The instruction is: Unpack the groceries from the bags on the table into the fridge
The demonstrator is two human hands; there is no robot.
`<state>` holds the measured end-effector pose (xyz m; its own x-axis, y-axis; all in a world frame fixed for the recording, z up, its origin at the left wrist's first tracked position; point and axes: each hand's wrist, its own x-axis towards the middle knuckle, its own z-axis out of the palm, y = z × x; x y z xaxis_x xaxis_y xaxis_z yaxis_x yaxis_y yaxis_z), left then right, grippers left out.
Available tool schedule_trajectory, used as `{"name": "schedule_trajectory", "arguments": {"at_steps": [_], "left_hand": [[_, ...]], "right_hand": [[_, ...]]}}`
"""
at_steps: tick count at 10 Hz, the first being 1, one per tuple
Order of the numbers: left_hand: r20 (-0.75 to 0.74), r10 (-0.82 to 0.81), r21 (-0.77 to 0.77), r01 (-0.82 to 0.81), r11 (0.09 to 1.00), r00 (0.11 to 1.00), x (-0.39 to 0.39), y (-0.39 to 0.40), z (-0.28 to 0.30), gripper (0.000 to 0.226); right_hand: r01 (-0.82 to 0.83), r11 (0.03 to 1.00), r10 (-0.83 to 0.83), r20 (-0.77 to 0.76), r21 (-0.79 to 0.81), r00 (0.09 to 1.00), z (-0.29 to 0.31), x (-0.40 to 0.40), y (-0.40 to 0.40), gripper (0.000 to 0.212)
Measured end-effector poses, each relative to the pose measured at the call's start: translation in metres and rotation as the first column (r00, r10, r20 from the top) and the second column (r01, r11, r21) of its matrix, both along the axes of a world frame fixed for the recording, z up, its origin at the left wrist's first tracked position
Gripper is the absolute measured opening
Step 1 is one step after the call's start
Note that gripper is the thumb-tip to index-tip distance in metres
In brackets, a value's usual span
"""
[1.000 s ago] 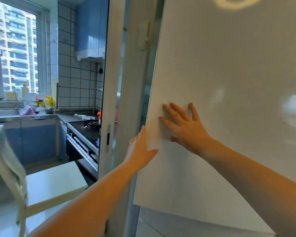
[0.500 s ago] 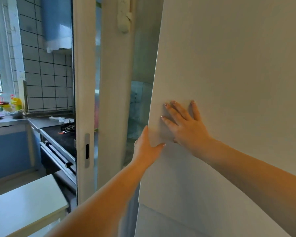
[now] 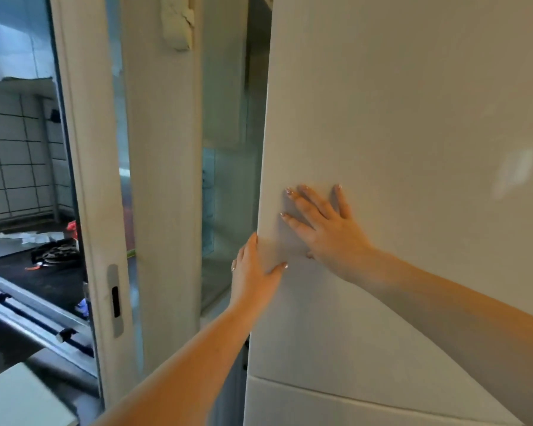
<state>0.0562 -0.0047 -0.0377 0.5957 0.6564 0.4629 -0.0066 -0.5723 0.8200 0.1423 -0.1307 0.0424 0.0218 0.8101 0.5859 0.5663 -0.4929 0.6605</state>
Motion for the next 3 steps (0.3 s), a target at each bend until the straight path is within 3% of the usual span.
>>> {"name": "schedule_trajectory", "arguments": {"at_steps": [1,2,3], "left_hand": [[-0.036,-0.154,-0.028,0.153,0.988,0.987,-0.012,0.009,0.007,0.064],[-0.055,-0.205,0.052,0.208,0.977,0.977,-0.026,0.017,0.011,0.071],[-0.075,-0.173,0.275,0.187,0.943,0.982,-0.044,0.02,0.02,0.074]], "right_hand": [[0.069,0.997,-0.072,-0.096,-0.033,0.993,0.004,-0.012,-0.001,0.097],[0.121,0.992,-0.126,-0.257,-0.035,0.958,0.007,-0.032,-0.002,0.09],[0.175,0.984,-0.139,-0.512,0.022,0.848,0.009,-0.044,-0.013,0.083]]}}
